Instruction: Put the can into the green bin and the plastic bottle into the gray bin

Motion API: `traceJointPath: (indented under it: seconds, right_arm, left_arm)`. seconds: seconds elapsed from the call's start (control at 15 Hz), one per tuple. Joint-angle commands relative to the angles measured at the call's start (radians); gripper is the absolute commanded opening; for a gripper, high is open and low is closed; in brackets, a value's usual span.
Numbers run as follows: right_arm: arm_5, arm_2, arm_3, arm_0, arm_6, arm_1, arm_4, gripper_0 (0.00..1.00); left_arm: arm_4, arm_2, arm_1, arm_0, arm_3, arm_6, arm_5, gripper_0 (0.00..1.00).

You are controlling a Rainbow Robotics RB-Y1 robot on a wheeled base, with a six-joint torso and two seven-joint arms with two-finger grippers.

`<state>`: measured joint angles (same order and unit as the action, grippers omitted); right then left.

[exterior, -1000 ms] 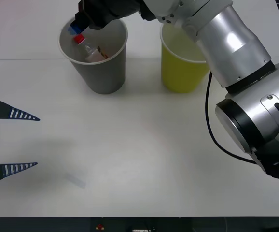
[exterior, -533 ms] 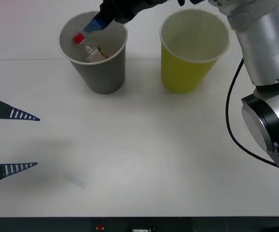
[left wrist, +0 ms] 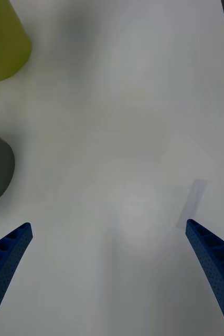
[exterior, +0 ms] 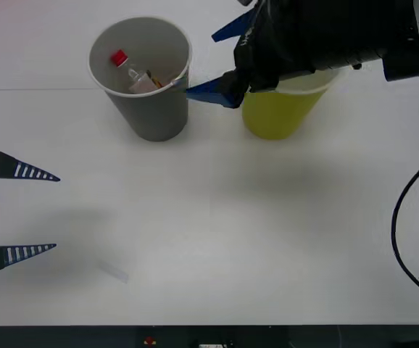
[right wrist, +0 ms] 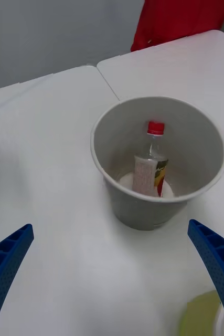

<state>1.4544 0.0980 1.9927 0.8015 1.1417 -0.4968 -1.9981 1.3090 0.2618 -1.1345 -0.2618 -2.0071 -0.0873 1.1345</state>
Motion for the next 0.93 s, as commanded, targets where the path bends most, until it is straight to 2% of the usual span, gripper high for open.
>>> traceJointPath:
  seconds: [0.07,0.2,0.27,0.47,0.67,0.93]
  right_arm:
    - [0.001,-0.078,0.153,-0.162,-0.037,-0.077,0.091,1.0]
    - [0.003,-0.132,0.21,-0.252,-0.066,-0.121,0.156,1.0]
    - [0.009,-0.175,0.218,-0.295,-0.125,-0.134,0.203,1.0]
    - [0.113,-0.325,0.219,-0.403,-0.277,-0.141,0.308,1.0]
    - [0.116,-0.436,0.218,-0.51,-0.39,-0.152,0.369,1.0]
    - [0.116,-0.529,0.218,-0.64,-0.517,-0.161,0.384,1.0]
  left_arm:
    - [0.0,0.0,0.0,0.0,0.0,0.0,0.0,1.0]
    - [0.0,0.0,0.0,0.0,0.0,0.0,0.0,1.0]
    - [0.0,0.0,0.0,0.0,0.0,0.0,0.0,1.0]
    - [0.0,0.0,0.0,0.0,0.0,0.0,0.0,1.0]
    - [0.0,0.0,0.0,0.0,0.0,0.0,0.0,1.0]
    - [0.0,0.0,0.0,0.0,0.0,0.0,0.0,1.0]
